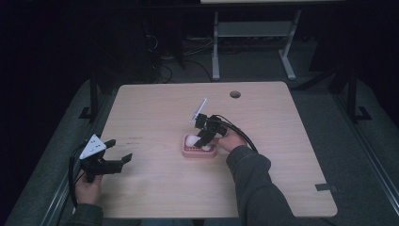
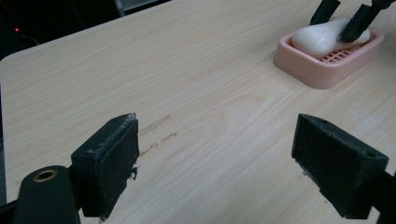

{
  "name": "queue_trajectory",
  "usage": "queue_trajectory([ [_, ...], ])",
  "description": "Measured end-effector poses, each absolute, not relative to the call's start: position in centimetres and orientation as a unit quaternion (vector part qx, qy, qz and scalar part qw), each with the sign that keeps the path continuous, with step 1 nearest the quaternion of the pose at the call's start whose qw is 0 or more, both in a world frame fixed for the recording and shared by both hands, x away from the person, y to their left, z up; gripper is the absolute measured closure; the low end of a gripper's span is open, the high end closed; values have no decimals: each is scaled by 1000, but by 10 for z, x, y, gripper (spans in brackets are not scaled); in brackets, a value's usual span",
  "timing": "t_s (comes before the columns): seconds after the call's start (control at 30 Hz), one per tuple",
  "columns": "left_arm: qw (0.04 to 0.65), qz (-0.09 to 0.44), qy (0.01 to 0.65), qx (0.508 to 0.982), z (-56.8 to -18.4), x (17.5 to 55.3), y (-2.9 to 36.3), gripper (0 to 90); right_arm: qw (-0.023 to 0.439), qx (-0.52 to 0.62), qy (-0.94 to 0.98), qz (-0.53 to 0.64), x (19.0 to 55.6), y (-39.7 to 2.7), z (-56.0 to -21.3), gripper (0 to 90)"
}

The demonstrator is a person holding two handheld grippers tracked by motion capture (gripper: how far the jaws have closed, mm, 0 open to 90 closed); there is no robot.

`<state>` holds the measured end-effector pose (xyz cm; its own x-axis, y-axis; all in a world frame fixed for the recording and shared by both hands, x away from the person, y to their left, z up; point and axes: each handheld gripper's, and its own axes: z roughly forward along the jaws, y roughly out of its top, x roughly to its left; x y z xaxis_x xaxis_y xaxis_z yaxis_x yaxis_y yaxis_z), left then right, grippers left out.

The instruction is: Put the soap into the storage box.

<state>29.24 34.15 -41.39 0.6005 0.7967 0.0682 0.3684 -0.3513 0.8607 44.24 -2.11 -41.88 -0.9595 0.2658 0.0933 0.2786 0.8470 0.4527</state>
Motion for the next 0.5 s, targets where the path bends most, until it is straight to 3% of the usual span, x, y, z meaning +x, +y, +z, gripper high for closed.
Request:
queue_trajectory([
  [0.2, 431, 248, 372, 784, -414, 292, 341, 145, 19, -150, -959, -241, 442, -26, -416, 420],
  [0.5, 430, 249, 370, 785, -414, 293, 341, 145, 15, -157, -954, -256, 440, -36, -408, 396],
])
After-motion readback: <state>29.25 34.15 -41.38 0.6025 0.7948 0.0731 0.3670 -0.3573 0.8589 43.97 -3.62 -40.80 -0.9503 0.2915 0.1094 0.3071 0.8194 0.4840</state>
